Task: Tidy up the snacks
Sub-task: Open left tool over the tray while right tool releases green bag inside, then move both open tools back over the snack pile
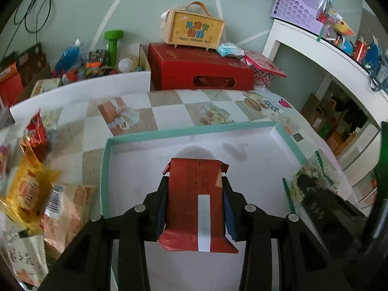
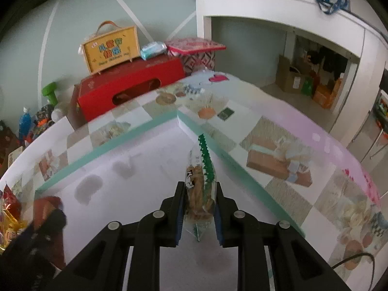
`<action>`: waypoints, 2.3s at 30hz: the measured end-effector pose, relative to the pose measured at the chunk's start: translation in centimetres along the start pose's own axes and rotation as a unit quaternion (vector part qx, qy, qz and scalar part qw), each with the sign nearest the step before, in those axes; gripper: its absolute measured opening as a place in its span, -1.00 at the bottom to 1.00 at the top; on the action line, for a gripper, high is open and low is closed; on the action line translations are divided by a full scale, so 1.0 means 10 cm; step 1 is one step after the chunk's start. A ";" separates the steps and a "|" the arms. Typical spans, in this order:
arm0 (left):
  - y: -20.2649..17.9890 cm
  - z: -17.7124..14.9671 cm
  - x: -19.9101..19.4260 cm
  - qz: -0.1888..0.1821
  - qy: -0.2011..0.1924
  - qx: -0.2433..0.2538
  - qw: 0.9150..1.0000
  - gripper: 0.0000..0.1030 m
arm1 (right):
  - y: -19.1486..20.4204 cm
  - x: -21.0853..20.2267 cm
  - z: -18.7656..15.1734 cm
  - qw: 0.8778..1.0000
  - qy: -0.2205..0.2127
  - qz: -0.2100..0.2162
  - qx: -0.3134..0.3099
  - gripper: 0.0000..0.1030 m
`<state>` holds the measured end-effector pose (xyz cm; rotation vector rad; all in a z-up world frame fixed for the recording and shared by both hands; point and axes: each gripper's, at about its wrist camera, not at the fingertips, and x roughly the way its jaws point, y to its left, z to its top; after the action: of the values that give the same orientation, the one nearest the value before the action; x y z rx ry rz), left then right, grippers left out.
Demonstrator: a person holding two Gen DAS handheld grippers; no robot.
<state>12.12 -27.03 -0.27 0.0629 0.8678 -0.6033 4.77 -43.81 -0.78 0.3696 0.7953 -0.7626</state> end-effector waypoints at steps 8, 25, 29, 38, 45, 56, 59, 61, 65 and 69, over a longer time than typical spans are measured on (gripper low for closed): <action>0.06 0.07 -0.14 0.004 -0.013 -0.004 1.000 0.14 | 0.05 -0.01 -0.04 1.000 -0.005 -0.015 -0.006 -0.50; 0.24 0.09 -0.18 0.090 -0.009 0.011 0.996 0.82 | -0.03 0.04 -0.06 0.999 -0.001 -0.013 0.037 0.73; 0.31 0.09 -0.19 0.092 -0.012 -0.004 0.996 0.89 | -0.02 0.05 -0.08 0.999 -0.003 -0.018 0.037 1.00; 0.40 0.10 -0.23 0.087 -0.028 -0.018 0.996 0.98 | 0.08 -0.02 -0.08 0.999 -0.023 -0.015 0.025 1.00; 0.43 0.10 -0.32 0.099 -0.054 -0.011 0.994 0.98 | 0.07 -0.12 -0.07 0.998 -0.042 -0.002 0.039 1.00; 0.53 0.07 -0.56 0.112 -0.078 -0.010 0.991 0.98 | 0.15 -0.25 -0.09 0.997 -0.067 0.017 0.017 1.00; 0.58 0.03 -0.65 0.120 -0.080 -0.016 0.989 0.98 | 0.15 -0.29 -0.10 0.998 -0.066 0.016 0.018 1.00; 0.62 -0.02 -0.73 0.123 -0.080 -0.022 0.989 0.98 | 0.14 -0.33 -0.12 0.997 -0.066 0.027 0.025 1.00; 0.66 -0.10 -0.87 0.129 -0.083 -0.026 0.988 0.98 | 0.16 -0.39 -0.17 0.997 -0.069 0.040 0.023 1.00; 0.71 -0.15 -0.99 0.135 -0.088 -0.031 0.986 0.98 | 0.20 -0.46 -0.24 0.996 -0.070 0.042 0.021 1.00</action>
<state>9.92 -15.97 4.70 0.0684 0.6903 -0.3232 2.89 -38.96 1.09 0.3801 0.6283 -0.7182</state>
